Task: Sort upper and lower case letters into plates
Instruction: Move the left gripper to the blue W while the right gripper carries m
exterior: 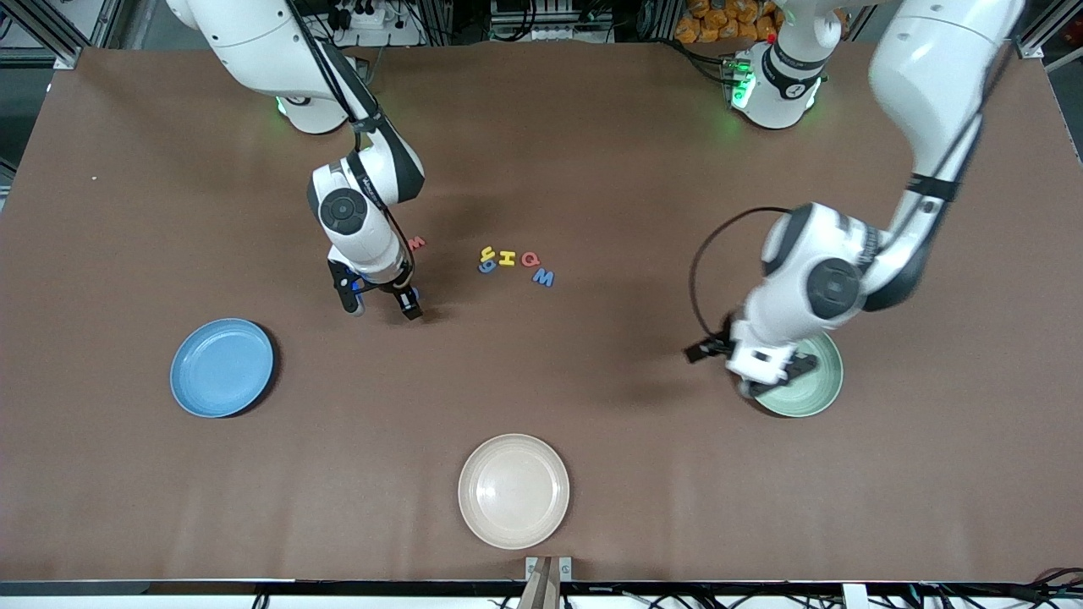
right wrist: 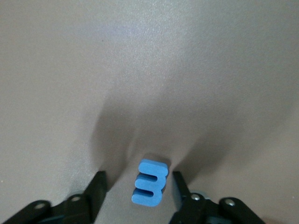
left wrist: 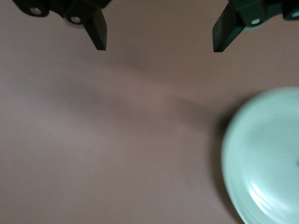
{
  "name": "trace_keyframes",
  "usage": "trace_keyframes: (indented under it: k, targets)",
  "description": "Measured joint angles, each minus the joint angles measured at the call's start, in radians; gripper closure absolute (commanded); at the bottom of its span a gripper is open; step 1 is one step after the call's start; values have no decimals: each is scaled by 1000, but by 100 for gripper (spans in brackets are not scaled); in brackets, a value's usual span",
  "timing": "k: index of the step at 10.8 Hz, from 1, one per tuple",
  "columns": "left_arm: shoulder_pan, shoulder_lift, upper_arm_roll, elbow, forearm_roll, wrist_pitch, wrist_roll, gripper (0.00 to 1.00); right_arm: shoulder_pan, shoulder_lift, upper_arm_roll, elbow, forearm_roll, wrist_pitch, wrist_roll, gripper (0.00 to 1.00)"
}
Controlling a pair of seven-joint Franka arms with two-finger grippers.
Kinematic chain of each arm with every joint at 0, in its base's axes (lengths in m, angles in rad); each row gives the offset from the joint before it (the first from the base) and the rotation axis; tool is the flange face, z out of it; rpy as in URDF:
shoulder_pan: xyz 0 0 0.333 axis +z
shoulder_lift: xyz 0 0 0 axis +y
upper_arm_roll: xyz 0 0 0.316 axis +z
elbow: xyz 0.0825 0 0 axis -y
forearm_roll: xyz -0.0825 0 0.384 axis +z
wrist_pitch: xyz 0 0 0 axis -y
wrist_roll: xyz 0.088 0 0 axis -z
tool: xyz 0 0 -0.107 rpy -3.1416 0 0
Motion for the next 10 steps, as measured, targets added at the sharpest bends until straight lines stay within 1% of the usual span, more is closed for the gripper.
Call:
trace_keyframes:
  k: [2, 4, 6, 7, 8, 10]
  targets:
    - [-110, 9, 2, 26, 0, 0, -250, 0, 0, -6, 0, 0, 0, 0, 0, 100]
    - [-176, 28, 2, 39, 0, -3, -399, 0, 1, -7, 1, 0, 0, 1, -5, 100]
    - [-245, 76, 4, 53, 0, -2, -541, 0, -3, -9, -1, 1, 0, -3, -40, 100]
    - [-282, 108, 5, 75, 0, -2, -605, 0, -15, -13, -3, 3, 0, -15, -78, 100]
    - [-321, 136, 10, 98, 0, -1, -662, 0, -42, -23, -6, 8, 0, -37, -137, 100]
    - [-404, 170, 53, 120, 0, -2, -751, 0, -129, -59, -8, 30, 0, -126, -295, 100]
